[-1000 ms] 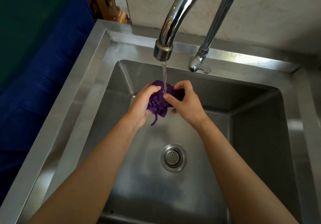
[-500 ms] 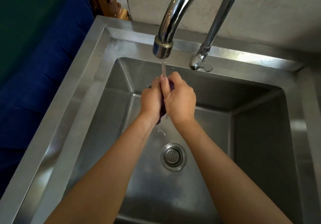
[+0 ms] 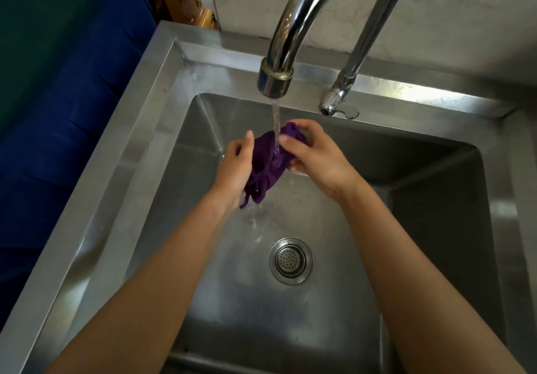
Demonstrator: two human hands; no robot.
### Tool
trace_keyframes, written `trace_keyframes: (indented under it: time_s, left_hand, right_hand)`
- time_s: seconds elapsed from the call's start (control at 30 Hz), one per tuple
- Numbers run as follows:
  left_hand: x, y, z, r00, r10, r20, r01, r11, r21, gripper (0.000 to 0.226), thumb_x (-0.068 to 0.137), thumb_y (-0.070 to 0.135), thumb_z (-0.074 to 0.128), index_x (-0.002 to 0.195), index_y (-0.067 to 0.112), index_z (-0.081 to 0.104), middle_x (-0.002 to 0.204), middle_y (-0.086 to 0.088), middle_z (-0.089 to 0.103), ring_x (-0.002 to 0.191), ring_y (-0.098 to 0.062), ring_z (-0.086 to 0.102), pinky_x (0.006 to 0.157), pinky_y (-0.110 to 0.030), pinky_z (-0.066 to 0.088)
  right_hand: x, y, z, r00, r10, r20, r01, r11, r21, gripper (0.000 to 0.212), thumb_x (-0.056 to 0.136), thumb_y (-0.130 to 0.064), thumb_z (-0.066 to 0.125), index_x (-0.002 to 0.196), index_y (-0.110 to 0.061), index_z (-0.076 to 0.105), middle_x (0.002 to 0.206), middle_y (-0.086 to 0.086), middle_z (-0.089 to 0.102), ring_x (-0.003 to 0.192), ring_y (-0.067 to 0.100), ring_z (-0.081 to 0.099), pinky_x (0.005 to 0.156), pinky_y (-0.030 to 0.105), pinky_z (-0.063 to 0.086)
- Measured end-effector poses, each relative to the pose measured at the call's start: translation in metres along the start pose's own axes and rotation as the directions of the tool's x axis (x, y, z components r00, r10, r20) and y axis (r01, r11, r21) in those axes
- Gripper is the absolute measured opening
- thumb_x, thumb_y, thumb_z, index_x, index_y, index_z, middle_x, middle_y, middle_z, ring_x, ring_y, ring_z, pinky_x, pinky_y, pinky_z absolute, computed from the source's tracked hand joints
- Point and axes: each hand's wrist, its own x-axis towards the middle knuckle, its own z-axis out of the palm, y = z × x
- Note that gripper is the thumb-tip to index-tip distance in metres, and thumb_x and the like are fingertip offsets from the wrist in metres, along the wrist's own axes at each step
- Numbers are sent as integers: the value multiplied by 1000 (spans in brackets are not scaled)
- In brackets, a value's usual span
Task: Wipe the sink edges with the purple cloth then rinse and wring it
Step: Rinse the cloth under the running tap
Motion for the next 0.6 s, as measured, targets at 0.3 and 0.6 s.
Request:
trace_keyframes:
  time_s: [0.3, 0.6]
  left_hand:
    - [-12, -18, -11, 817, 472, 332, -560, 786, 262, 64, 74, 41, 66, 124, 46, 27, 130, 3, 30, 123, 5, 34, 99, -3, 29]
    - [-6, -6, -24, 874, 456, 168, -486, 832, 267, 15, 97, 19, 47, 97, 24, 61, 82, 16, 62, 72, 11, 57, 69, -5, 41]
  right_hand:
    - [2, 1, 6, 986, 80, -148, -46, 974, 223, 21, 85, -14, 64, 102, -1, 61, 70, 6, 60, 57, 13, 54, 61, 27, 49]
    - [-7, -1, -7, 989, 5, -149, 19, 987, 159, 21, 95, -23, 48, 108, -10, 59, 86, 3, 64, 83, 17, 64, 76, 26, 55]
